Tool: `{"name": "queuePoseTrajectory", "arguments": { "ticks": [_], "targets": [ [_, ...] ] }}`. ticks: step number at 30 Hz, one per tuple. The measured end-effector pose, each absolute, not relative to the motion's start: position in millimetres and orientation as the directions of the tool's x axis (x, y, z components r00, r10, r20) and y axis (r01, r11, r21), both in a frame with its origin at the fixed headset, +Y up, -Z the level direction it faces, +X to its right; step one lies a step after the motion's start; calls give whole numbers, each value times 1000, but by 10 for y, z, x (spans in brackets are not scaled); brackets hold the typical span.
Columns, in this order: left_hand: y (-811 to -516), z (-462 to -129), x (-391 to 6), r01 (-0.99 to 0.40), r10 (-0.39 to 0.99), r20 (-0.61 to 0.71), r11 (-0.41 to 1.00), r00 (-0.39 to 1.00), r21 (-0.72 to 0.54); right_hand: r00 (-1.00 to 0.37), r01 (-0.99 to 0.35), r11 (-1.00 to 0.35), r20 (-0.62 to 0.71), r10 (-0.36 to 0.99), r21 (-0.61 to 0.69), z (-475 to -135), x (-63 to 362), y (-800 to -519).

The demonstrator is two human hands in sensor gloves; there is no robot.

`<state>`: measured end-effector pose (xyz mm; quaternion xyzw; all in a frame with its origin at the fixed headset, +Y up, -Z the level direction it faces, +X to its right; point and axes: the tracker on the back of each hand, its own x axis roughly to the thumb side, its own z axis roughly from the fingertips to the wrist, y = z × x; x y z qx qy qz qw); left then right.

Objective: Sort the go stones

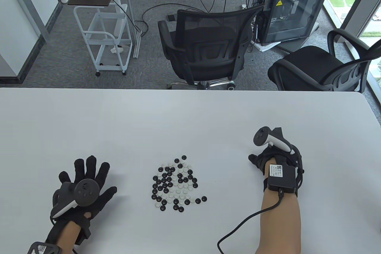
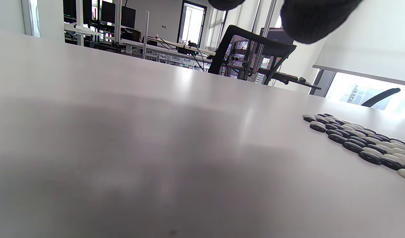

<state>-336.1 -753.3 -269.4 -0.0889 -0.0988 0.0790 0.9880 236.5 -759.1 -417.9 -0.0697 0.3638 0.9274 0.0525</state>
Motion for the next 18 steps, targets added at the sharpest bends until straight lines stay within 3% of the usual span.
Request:
{"name": "queuePoseTrajectory", "arguments": {
  "ticks": [7,18],
  "targets": [
    [-7532,-2695,-3365,-143,177,178,971,968,-190,-990,-89,-731,-139,-8,676,-4210,2222,-7469],
    [-7541,-2698,-3360,-140,176,182,972,967,-191,-904,-52,-698,263,336,714,-4144,938,-7307]
  ]
}}
